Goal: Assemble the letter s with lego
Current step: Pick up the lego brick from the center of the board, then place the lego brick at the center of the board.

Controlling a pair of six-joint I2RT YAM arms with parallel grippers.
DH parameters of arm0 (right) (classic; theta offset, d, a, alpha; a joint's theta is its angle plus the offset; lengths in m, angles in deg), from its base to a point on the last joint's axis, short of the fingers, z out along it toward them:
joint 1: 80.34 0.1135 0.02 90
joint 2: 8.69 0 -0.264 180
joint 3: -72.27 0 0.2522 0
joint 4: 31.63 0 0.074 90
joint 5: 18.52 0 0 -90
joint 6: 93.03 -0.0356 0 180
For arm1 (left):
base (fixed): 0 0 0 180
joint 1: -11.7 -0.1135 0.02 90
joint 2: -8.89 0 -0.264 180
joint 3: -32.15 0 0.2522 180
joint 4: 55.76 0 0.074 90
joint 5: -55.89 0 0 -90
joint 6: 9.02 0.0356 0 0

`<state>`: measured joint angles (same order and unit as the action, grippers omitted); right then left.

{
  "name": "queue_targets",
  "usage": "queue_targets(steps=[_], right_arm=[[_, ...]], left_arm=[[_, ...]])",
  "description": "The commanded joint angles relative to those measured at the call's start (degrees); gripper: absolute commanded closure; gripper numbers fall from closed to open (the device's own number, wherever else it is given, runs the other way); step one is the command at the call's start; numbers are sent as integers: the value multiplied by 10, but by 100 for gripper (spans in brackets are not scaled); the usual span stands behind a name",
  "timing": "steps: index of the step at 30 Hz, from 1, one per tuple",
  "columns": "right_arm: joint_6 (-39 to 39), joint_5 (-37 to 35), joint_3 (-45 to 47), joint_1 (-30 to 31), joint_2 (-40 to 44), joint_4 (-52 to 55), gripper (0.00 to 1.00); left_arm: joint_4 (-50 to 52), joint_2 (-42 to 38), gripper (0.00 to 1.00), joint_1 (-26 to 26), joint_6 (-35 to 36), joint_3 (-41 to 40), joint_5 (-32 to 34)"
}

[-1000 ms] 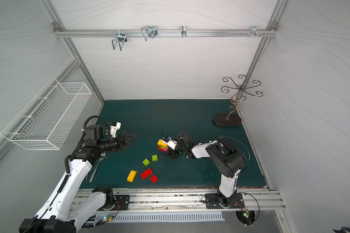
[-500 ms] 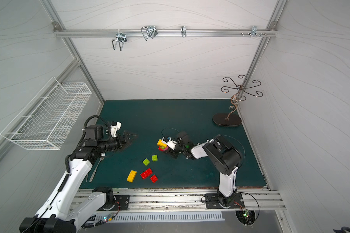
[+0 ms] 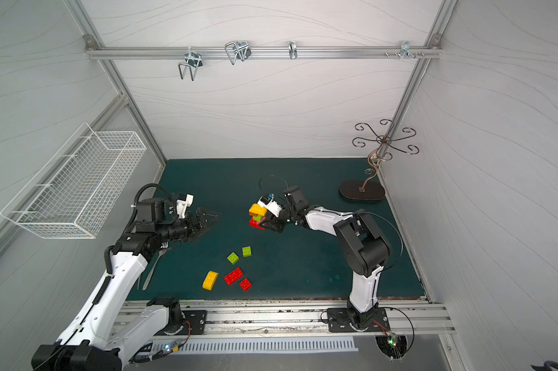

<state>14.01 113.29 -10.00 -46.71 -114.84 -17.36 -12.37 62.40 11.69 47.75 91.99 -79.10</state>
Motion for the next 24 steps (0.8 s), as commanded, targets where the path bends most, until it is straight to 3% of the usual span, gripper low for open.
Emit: queue_targets(steps=[1, 11, 24], right_arm=[[-25, 91, -72, -16, -55, 146, 72], [-101, 158, -288, -9, -210, 261, 70], [-204, 134, -377, 13, -303, 231, 67]], left_arm=[[-22, 1, 4, -3, -2, 33, -8], [-7, -8, 4, -3, -12, 54, 1], [4, -22, 5, -3, -19, 52, 7]])
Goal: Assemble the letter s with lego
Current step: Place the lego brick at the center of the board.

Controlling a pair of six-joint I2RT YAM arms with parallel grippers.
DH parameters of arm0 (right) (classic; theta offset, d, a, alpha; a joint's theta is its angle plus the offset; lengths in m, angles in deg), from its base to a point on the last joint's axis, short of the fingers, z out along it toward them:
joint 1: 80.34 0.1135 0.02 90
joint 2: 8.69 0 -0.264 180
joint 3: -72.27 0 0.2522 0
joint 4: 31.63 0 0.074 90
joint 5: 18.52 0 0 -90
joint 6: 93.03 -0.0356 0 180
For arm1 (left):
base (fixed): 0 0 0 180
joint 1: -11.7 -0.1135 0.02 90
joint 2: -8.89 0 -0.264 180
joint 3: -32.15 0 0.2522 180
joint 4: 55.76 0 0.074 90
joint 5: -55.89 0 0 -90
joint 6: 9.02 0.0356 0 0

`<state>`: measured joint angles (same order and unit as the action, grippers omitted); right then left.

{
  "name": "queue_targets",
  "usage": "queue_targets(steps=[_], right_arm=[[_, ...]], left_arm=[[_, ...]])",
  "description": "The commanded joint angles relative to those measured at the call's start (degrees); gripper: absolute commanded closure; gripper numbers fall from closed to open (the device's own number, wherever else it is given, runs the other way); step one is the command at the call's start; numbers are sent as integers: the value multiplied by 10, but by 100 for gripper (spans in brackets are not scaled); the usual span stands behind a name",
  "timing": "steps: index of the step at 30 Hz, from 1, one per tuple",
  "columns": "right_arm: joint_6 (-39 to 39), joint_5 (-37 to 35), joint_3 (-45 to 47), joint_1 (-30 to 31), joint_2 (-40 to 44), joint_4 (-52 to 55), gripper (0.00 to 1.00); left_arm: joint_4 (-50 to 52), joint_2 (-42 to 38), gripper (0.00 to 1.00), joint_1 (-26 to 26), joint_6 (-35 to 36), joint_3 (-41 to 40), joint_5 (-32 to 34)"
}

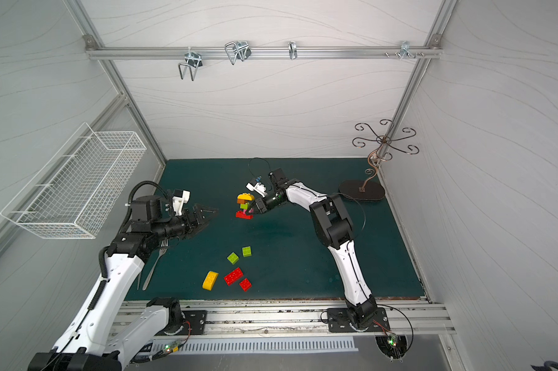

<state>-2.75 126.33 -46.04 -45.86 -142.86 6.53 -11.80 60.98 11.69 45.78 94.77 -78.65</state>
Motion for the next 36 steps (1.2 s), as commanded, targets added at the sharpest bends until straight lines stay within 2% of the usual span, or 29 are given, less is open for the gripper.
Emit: queue_targets(steps=[1, 7, 11, 25, 30, 36], right_arm=[[-44, 5, -22, 5, -29, -11, 67], [-74, 16, -54, 9, -63, -14, 64], [-61, 19, -88, 14, -90, 22, 61], [-84, 3, -81, 8, -102, 6, 53], [-91, -8, -75, 6, -98, 0, 46], [-100, -36, -54, 4, -77, -17, 33]], left_arm=[[0, -8, 5, -3, 0, 25, 3], [0, -8, 5, -3, 1, 26, 4], [2, -8, 5, -3, 3, 27, 3], [10, -5, 5, -3, 10, 33, 7], [9, -4, 5, -3, 10, 33, 7], [14, -6, 4, -2, 13, 34, 9]])
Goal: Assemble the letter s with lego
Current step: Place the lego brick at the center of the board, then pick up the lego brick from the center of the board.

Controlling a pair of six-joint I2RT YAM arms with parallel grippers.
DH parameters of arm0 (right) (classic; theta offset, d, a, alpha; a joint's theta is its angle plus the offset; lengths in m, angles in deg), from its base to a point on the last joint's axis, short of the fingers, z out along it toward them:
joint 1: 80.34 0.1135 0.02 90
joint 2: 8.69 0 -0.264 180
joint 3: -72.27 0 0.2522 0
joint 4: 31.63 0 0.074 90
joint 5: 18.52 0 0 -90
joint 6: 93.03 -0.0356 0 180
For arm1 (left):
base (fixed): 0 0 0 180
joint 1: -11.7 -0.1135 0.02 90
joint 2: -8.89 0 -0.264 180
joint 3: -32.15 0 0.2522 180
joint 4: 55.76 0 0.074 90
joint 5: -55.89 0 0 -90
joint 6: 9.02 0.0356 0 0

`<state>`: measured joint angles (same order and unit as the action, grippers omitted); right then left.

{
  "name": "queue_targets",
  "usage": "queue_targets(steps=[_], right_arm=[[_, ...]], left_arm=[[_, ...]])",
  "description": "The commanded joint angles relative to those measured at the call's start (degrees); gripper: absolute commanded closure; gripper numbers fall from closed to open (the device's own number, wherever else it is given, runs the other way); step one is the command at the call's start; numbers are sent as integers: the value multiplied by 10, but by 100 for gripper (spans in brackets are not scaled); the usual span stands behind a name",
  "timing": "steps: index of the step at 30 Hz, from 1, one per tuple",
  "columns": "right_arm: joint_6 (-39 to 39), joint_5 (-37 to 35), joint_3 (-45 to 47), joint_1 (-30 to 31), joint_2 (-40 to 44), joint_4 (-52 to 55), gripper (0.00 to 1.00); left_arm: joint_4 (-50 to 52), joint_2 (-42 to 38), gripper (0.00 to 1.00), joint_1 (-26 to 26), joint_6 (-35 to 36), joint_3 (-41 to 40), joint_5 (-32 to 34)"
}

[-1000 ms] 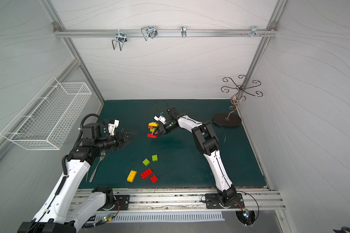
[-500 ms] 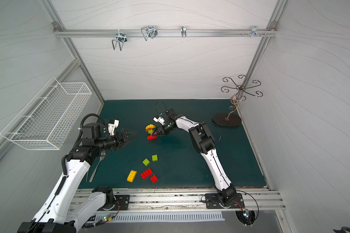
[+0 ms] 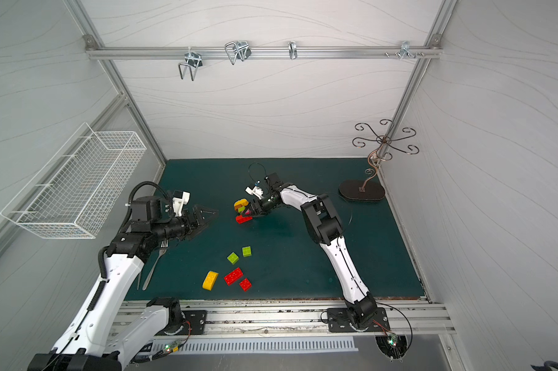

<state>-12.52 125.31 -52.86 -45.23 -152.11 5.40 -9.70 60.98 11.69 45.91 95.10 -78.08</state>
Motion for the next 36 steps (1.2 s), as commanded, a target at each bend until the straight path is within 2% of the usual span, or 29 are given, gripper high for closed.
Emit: queue_targets(steps=[1, 6, 12, 15, 18, 21, 24, 25, 28, 29, 32, 36], right_arm=[[0, -33, 17, -3, 20, -5, 33], [20, -86, 34, -5, 51, 11, 31], [54, -177, 39, -5, 79, 83, 28], [68, -215, 70, -6, 111, 89, 29], [85, -273, 145, -6, 187, 73, 30], [91, -348, 259, -5, 311, 21, 31], [60, -427, 348, -15, 436, -22, 26], [39, -429, 362, -29, 468, -22, 26], [-64, -414, 356, -99, 519, 32, 17], [-91, -393, 351, -126, 528, 53, 2], [-126, -383, 349, -173, 557, 90, 1], [-101, -440, 379, -174, 618, 82, 1]], left_arm=[[-6, -7, 4, -3, 12, 31, 4], [-1, -10, 2, -3, 13, 31, 9], [4, -16, 1, -3, 13, 31, 14], [10, -20, 1, -3, 14, 31, 18], [28, -24, 2, -2, 24, 29, 31], [66, -25, 3, 19, 42, 24, 73], [103, -24, 6, 99, 37, 11, 161], [116, -20, 7, 138, 19, 4, 202], [151, -6, 9, 264, -54, -14, 329], [166, 2, 9, 312, -92, -16, 381], [218, 41, 8, 410, -201, -14, 482], [227, 96, 6, 472, -323, -23, 521]])
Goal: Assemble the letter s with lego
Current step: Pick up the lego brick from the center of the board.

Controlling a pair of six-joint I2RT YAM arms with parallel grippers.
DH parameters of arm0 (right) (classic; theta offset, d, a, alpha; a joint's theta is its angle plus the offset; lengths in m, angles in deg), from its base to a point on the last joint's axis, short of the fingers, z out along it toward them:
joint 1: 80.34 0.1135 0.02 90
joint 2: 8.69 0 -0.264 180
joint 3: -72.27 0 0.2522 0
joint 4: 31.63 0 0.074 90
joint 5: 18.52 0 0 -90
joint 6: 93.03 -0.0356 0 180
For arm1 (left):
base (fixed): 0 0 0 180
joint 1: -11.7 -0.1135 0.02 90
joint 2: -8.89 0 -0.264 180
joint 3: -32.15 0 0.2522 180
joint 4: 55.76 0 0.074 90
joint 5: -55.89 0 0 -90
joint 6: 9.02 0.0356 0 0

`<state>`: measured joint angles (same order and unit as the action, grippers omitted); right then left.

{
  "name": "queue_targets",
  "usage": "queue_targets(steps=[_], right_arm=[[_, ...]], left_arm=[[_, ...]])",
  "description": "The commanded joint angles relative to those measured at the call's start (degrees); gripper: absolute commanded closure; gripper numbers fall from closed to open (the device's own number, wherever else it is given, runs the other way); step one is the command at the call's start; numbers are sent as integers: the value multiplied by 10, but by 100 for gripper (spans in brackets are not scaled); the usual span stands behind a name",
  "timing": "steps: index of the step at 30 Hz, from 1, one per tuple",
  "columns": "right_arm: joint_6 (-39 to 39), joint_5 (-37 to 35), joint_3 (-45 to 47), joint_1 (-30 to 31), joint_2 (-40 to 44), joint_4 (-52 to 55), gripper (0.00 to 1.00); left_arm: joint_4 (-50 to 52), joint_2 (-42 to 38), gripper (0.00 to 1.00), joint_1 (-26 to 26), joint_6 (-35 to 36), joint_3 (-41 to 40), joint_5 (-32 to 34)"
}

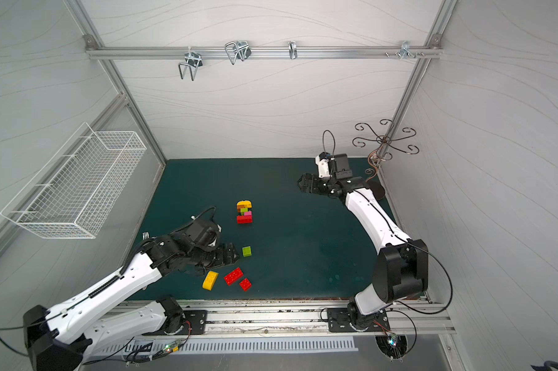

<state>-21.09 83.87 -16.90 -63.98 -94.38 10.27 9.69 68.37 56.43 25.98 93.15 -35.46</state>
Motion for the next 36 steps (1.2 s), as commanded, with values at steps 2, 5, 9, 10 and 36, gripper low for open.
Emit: queue_targets(steps=[2, 5, 9, 10, 36], right_arm=[[-2, -54, 39, 14, 78, 29, 1], [25, -63, 42, 12, 115, 54, 1], [40, -83, 42, 10, 141, 79, 1], [41, -85, 44, 10, 146, 82, 1], [43, -78, 68, 10, 150, 76, 1]], left_arm=[[19, 51, 5, 43, -169, -9, 88], [2, 82, 5, 59, -214, -17, 77], [-3, 112, 3, 65, -258, -28, 75], [-7, 117, 3, 64, -267, -31, 75], [-136, 223, 16, 64, -320, -69, 49]])
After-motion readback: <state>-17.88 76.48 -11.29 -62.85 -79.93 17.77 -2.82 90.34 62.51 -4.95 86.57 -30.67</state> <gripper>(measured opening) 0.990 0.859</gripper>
